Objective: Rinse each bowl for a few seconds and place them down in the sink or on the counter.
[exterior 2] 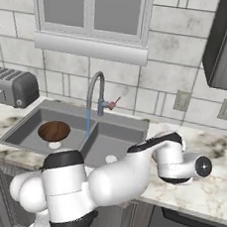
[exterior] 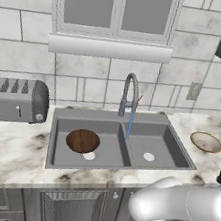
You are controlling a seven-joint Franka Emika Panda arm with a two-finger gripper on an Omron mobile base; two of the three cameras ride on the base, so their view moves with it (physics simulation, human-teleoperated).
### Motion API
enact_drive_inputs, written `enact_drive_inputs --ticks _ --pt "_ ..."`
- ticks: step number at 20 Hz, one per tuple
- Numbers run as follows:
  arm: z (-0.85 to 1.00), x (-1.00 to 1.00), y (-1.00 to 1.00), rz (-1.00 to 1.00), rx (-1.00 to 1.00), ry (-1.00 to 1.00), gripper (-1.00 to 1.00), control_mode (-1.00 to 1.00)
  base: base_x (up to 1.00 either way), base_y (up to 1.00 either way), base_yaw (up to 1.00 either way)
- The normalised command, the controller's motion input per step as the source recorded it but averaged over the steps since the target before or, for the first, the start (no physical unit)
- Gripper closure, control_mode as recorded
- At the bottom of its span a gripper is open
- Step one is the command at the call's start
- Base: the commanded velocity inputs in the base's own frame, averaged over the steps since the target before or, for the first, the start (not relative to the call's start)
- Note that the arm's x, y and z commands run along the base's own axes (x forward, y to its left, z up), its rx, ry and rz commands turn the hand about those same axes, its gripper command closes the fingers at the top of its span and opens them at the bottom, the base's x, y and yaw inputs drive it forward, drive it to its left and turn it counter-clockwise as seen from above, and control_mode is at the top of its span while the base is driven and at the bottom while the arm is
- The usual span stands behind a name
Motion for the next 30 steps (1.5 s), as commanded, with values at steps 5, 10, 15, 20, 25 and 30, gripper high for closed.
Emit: enact_drive_inputs --ticks 5,10,15,20,25,30 --pt "-0.21 0.19 -0.12 0.02 0.01 0.0 -1.0 -1.0 0.0 0.0 0.0" --pt "-0.19 0.21 -0.09 0.01 0.0 0.0 -1.0 -1.0 0.0 0.0 0.0" --pt "-0.17 0.24 -0.06 0.0 0.0 0.0 -1.0 -1.0 0.0 0.0 0.0" --pt "-0.16 0.25 -0.09 0.0 0.01 0.0 -1.0 -1.0 0.0 0.0 0.0" --pt "-0.17 0.25 -0.12 0.0 0.02 0.0 -1.0 -1.0 0.0 0.0 0.0" --pt "-0.17 0.23 -0.14 0.0 0.03 0.01 -1.0 -1.0 0.0 0.0 0.0"
